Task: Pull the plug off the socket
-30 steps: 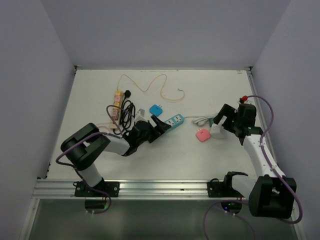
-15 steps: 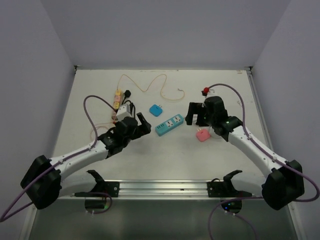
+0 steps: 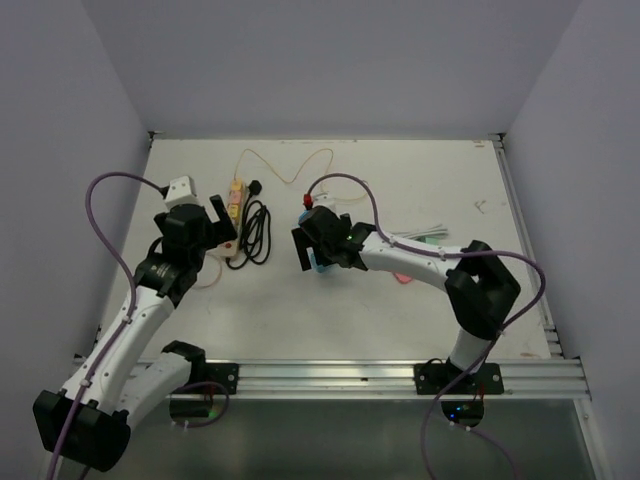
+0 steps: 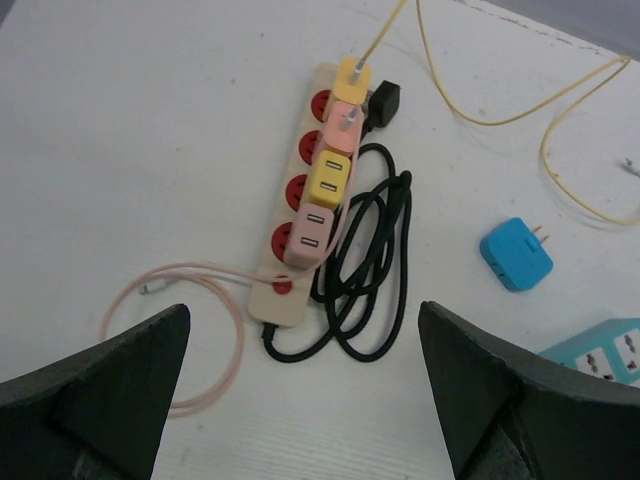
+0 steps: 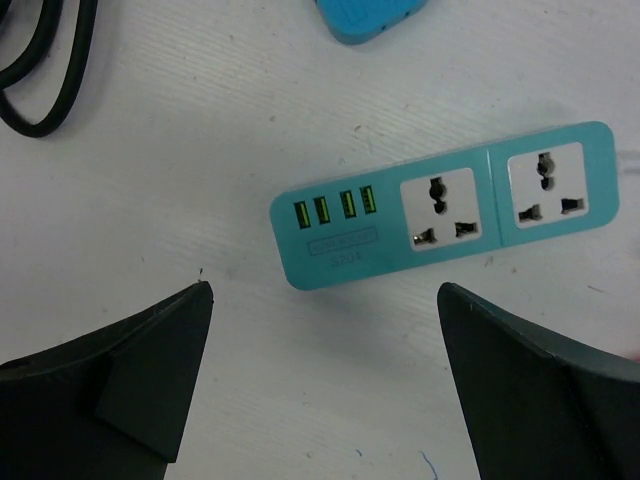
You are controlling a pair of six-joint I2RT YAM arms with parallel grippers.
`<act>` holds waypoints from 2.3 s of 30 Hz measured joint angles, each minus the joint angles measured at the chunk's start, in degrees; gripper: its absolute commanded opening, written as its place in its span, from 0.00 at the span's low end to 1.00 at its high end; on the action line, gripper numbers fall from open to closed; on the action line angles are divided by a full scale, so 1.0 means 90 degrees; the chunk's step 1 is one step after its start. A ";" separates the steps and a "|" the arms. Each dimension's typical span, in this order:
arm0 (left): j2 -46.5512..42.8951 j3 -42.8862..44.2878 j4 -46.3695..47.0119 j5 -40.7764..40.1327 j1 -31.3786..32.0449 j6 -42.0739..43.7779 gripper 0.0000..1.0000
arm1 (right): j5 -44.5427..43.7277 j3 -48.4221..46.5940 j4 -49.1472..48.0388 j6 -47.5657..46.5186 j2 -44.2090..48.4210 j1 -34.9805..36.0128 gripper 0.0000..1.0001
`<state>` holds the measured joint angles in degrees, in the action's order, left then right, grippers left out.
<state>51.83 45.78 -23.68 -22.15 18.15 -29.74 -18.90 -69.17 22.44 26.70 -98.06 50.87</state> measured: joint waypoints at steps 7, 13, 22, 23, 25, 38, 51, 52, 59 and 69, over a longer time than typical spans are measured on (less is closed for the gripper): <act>-0.0396 -0.0619 -0.0029 0.0024 -0.0194 0.0573 1.00 | -0.0539 -0.0695 0.0442 0.0304 -0.1129 0.0248 0.97; -0.0415 -0.0644 -0.0022 -0.0022 -0.0202 0.0712 1.00 | -0.0962 -0.0765 0.0678 0.0359 -0.1608 0.0124 0.74; -0.0517 -0.0663 -0.0007 -0.0019 -0.0202 0.0760 1.00 | -0.0916 -0.0491 0.0100 0.0240 -0.1540 -0.1083 0.69; -0.0517 -0.0665 -0.0005 -0.0019 -0.0202 0.0760 1.00 | -0.0855 -0.0471 0.0027 0.0214 -0.1530 -0.1309 0.69; -0.0517 -0.0673 -0.0002 -0.0017 -0.0202 0.0760 1.00 | -0.0736 -0.0466 -0.0092 0.0146 -0.1530 -0.1814 0.70; -0.0486 -0.0673 0.0000 0.0012 -0.0214 0.0760 1.00 | -0.0085 -0.1384 -0.0095 -0.0588 -0.1719 -0.3427 0.72; -0.0483 -0.0675 0.0000 -0.0039 -0.0214 0.0760 1.00 | 0.1484 -0.3104 -0.0532 -0.1591 -0.2569 -0.1273 0.81; -0.0483 -0.0675 0.0000 -0.0046 -0.0214 0.0758 1.00 | 0.1508 -0.3293 -0.0534 -0.1615 -0.2778 -0.1197 0.81; -0.0452 -0.0673 0.0000 -0.0051 -0.0214 0.0758 1.00 | 0.1185 -0.4160 -0.0304 -0.1821 -0.3973 -0.1163 0.68; -0.0410 -0.0675 0.0000 -0.0046 -0.0214 0.0758 0.99 | 0.0425 -0.2348 -0.1066 -0.1972 -0.3055 -0.1226 0.45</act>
<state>48.14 39.70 -23.68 -22.57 16.23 -22.92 -15.07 -90.30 12.84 8.95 -125.56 39.83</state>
